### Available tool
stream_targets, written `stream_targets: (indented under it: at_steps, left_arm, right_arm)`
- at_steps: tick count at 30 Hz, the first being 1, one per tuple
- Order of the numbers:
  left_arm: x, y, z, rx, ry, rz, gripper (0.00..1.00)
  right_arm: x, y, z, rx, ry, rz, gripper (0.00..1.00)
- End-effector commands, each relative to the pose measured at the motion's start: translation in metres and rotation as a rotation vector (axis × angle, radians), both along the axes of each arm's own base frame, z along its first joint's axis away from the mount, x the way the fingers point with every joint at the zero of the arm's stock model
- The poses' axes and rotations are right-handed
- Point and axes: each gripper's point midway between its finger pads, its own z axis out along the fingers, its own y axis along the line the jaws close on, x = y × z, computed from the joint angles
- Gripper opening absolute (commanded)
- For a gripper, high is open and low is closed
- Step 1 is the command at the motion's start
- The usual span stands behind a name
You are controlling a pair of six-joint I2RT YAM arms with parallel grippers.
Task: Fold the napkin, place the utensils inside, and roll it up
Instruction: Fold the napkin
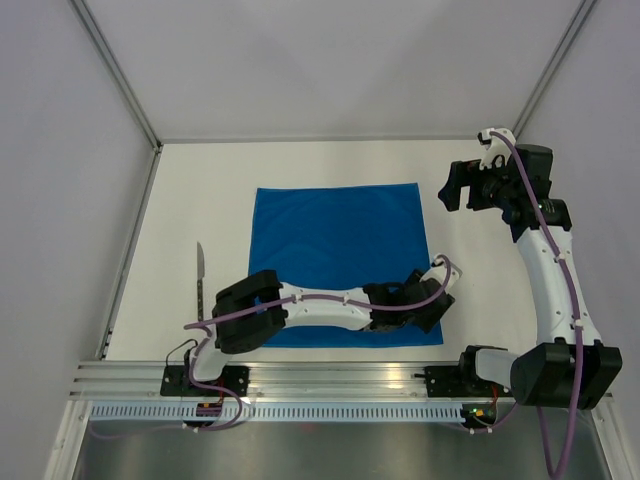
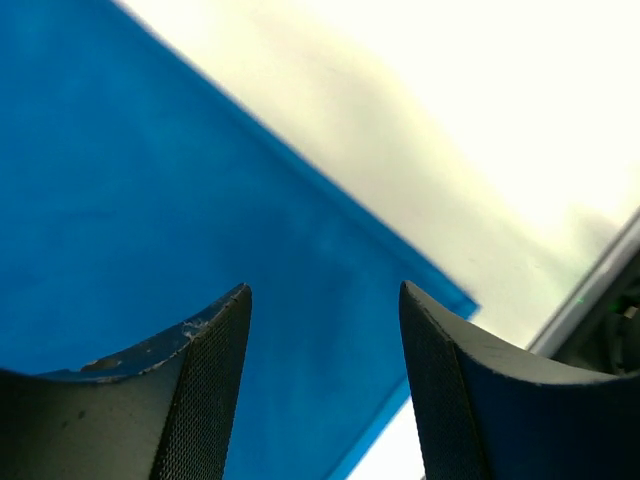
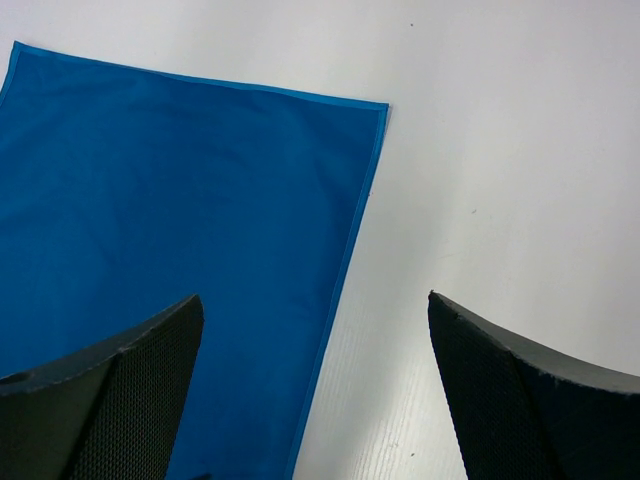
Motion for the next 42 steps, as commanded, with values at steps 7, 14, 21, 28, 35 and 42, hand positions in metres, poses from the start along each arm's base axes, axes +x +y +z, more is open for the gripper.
stream_targets:
  at_steps: [7, 14, 21, 28, 35, 42]
  left_arm:
    - [-0.043, -0.045, -0.015, -0.015, -0.012, -0.126, 0.64]
    - [-0.058, -0.050, -0.025, 0.002, -0.028, -0.183, 0.64]
    - [-0.070, -0.055, -0.031, -0.003, -0.026, -0.225, 0.63]
    - [-0.070, -0.055, -0.044, 0.010, -0.019, -0.223, 0.59]
    - [-0.068, -0.048, -0.054, 0.035, -0.025, -0.204, 0.52]
    - [-0.063, -0.042, -0.056, 0.051, -0.043, -0.186, 0.30]
  right_arm:
    - [0.000, -0.004, -0.001, 0.008, -0.005, -0.035, 0.98]
    - [-0.001, -0.004, -0.004, 0.008, 0.002, -0.038, 0.98]
    - [-0.001, -0.004, -0.006, 0.010, 0.005, -0.035, 0.98]
    - [-0.001, -0.003, -0.007, 0.008, 0.009, -0.032, 0.98]
    - [-0.002, -0.003, -0.009, 0.010, 0.015, -0.027, 0.98]
    - [-0.002, -0.003, -0.010, 0.011, 0.018, -0.026, 0.98]
